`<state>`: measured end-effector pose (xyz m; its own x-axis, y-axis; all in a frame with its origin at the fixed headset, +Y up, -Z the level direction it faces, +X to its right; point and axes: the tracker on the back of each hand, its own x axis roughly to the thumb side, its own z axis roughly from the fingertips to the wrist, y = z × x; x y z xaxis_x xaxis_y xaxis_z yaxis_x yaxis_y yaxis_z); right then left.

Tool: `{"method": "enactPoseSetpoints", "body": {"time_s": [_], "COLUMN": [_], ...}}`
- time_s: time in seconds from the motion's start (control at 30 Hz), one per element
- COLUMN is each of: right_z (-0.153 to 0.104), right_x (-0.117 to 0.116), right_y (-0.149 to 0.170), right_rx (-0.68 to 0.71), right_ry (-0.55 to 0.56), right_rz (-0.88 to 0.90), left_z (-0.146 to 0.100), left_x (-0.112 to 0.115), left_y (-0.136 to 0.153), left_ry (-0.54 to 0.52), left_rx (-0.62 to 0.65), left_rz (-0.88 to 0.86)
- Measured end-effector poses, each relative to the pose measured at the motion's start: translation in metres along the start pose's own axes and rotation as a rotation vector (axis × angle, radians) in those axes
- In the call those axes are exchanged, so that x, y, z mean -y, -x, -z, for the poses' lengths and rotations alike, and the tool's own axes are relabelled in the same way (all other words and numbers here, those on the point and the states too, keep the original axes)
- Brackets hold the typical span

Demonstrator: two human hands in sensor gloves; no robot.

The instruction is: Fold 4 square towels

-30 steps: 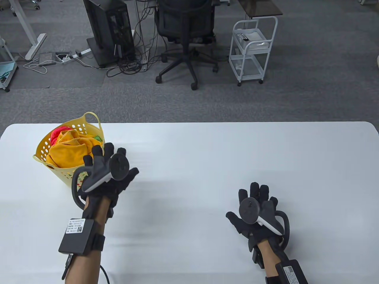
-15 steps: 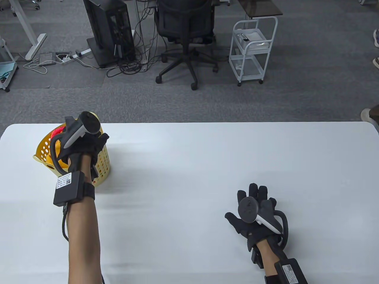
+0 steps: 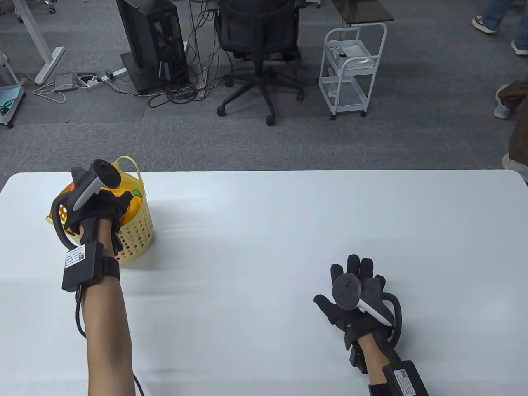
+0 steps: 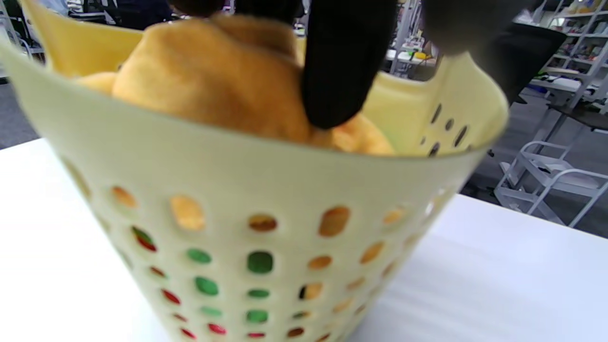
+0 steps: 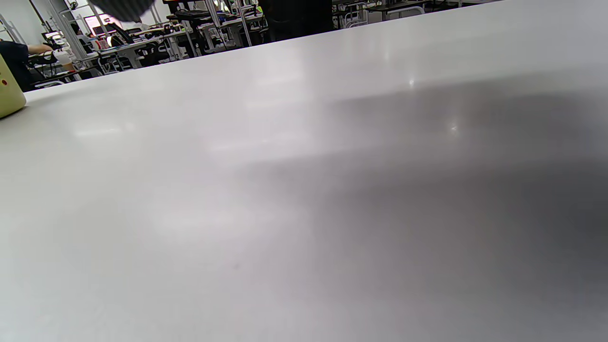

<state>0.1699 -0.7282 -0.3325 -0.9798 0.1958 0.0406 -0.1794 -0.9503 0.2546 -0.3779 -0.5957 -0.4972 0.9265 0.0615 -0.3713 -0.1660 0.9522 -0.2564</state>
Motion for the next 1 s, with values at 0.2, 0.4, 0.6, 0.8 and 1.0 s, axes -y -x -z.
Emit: {"method": "enactPoseSetpoints", "body": {"time_s": [0.2, 0.4, 0.6, 0.8, 1.0], "right_z": [0.0, -0.001, -0.002, -0.002, -0.002], "right_x": [0.0, 0.001, 0.001, 0.001, 0.001], "right_y": [0.002, 0.001, -0.003, -0.006, -0.008], "right_rx": [-0.008, -0.004, 0.016, 0.03, 0.038], "right_ry": [0.006, 0.008, 0.015, 0.023, 0.036], "right_rz": [0.011, 0.012, 0.003, -0.001, 0.0], "left_z": [-0.009, -0.032, -0.062, -0.093, -0.128], "left_x": [-0.001, -0.016, -0.036, -0.055, -0.075], "left_y": [0.002, 0.002, 0.001, -0.009, -0.028], "left_ry": [-0.071, -0.145, -0.273, -0.358, -0.44], "left_rx": [0.029, 0.081, 0.177, 0.305, 0.445], "left_rz": [0.001, -0.026, -0.116, -0.191, -0.22]}}
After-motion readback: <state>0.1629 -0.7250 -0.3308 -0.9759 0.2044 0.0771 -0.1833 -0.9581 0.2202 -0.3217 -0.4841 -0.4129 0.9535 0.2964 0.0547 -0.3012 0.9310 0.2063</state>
